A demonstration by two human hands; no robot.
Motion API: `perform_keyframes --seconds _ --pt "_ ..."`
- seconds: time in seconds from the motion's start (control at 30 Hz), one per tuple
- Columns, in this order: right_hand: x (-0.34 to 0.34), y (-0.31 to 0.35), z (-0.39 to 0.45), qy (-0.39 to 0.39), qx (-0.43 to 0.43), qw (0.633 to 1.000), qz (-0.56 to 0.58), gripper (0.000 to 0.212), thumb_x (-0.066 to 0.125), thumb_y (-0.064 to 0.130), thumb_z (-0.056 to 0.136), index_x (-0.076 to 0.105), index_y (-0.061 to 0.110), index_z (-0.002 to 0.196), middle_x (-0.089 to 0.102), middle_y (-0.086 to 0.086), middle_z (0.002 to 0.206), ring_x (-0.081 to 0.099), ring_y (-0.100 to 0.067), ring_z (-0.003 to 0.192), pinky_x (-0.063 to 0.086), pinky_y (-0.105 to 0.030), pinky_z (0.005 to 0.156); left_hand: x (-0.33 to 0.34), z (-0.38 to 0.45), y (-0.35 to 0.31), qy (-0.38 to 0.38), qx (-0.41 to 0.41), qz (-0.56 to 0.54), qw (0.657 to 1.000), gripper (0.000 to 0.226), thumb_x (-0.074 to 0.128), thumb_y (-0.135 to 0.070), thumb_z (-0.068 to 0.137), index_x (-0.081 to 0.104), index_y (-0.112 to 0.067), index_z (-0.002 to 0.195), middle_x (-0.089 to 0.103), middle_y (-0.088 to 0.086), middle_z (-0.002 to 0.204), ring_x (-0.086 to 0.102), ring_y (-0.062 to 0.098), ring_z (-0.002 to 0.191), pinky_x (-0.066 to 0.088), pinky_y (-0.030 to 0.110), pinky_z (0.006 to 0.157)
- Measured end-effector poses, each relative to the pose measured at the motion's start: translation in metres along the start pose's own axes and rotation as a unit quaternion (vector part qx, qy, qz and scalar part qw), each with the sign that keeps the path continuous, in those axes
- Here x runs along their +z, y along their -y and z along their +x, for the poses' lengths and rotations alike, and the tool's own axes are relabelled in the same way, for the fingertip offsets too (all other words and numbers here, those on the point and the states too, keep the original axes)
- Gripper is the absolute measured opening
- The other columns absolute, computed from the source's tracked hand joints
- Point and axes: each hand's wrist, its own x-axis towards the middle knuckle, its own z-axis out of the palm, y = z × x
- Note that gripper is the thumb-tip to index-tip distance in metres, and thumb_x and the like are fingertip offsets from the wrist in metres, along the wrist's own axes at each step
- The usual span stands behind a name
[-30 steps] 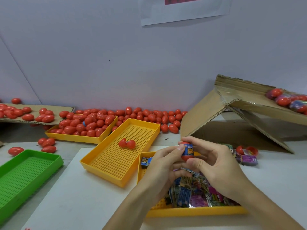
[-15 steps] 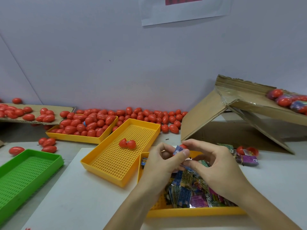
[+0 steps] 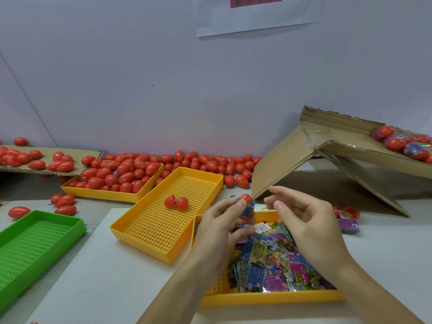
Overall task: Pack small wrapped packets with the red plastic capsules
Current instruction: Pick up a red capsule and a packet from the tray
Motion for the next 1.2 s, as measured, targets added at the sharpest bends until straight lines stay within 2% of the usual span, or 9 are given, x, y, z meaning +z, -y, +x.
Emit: perform_keyframes --seconds 0.17,0.37,0.47,0.57,0.67,0.8,0.93,1.03,1.2 --pt "0.000 0.000 0.001 -0.012 0.020 1.000 0.015 0.032 0.062 0.008 0.095 0.069 0.037 0.107 0.076 0.018 0.096 0.070 -0.001 0.098 0.054 -0.013 0.083 0.007 0.012 -0.014 -0.046 -0.027 -0.019 0.998 0.023 0.076 -0.025 0.080 0.072 -0.006 0.092 0.069 0.009 0.086 0.068 0.020 0.075 0.059 0.027 0.066" --pt "0.000 0.000 0.001 -0.015 0.031 0.999 0.022 0.032 0.063 0.011 0.096 0.067 0.042 0.102 0.075 0.022 0.095 0.069 0.003 0.098 0.051 -0.009 0.079 0.080 0.072 -0.062 -0.024 -0.011 0.196 0.980 0.031 0.076 -0.034 0.085 0.066 -0.005 0.093 0.069 0.002 0.084 0.068 0.007 0.066 0.053 0.015 0.060" --pt "0.001 -0.001 0.002 -0.021 0.035 0.999 0.015 0.027 0.063 0.015 0.095 0.068 0.041 0.102 0.075 0.022 0.095 0.068 0.002 0.099 0.051 -0.008 0.079 0.133 0.095 -0.085 0.038 -0.054 0.186 0.980 0.045 0.074 -0.034 0.087 0.063 -0.003 0.119 0.075 0.003 0.108 0.072 0.006 0.091 0.050 0.011 0.062" --pt "0.001 -0.002 0.002 -0.018 0.031 0.999 -0.001 0.028 0.063 0.016 0.095 0.067 0.043 0.103 0.074 0.022 0.096 0.067 0.002 0.100 0.052 -0.010 0.080 0.166 0.104 -0.090 0.095 -0.066 0.107 0.988 0.045 0.067 -0.029 0.094 0.053 0.002 0.124 0.061 0.015 0.128 0.062 0.019 0.120 0.053 0.023 0.095" --pt "0.000 -0.003 0.002 -0.017 0.031 0.999 0.001 0.028 0.063 0.016 0.095 0.068 0.042 0.103 0.074 0.021 0.096 0.068 0.001 0.100 0.052 -0.010 0.081 0.169 0.109 -0.089 0.096 -0.054 0.016 0.994 0.061 0.062 -0.022 0.098 0.033 0.002 0.145 0.042 0.020 0.148 0.064 0.022 0.111 0.055 0.027 0.086" --pt "0.000 -0.002 0.001 -0.011 0.034 0.999 -0.011 0.028 0.062 0.014 0.096 0.068 0.041 0.103 0.074 0.023 0.097 0.067 0.003 0.100 0.051 -0.010 0.082 0.125 0.125 -0.081 -0.011 0.042 0.098 0.994 0.016 0.055 -0.005 0.100 0.058 0.008 0.108 0.064 0.018 0.097 0.066 0.024 0.075 0.059 0.027 0.070" --pt "0.001 -0.003 0.000 0.001 0.036 0.999 -0.040 0.030 0.061 0.011 0.096 0.070 0.038 0.105 0.074 0.025 0.094 0.067 0.004 0.097 0.051 -0.009 0.080 0.053 0.136 -0.056 -0.105 0.095 0.424 0.895 0.020 0.055 -0.001 0.095 0.070 0.000 0.109 0.069 0.013 0.096 0.068 0.026 0.085 0.060 0.035 0.071" --pt "0.002 -0.005 0.000 0.000 0.035 0.998 -0.059 0.029 0.061 0.010 0.096 0.072 0.034 0.107 0.074 0.025 0.094 0.067 0.005 0.096 0.051 -0.009 0.079 0.025 0.139 -0.034 -0.037 0.124 0.613 0.779 0.030 0.056 0.004 0.091 0.069 -0.006 0.116 0.068 0.011 0.116 0.065 0.025 0.101 0.050 0.026 0.068" --pt "0.002 -0.006 -0.001 0.008 0.033 0.997 -0.069 0.038 0.058 0.006 0.097 0.069 0.042 0.103 0.073 0.027 0.093 0.067 0.006 0.096 0.050 -0.007 0.079 0.016 0.159 -0.008 0.085 0.144 0.795 0.582 0.030 0.064 -0.012 0.092 0.060 -0.010 0.122 0.059 0.012 0.124 0.053 0.029 0.114 0.049 0.042 0.091"
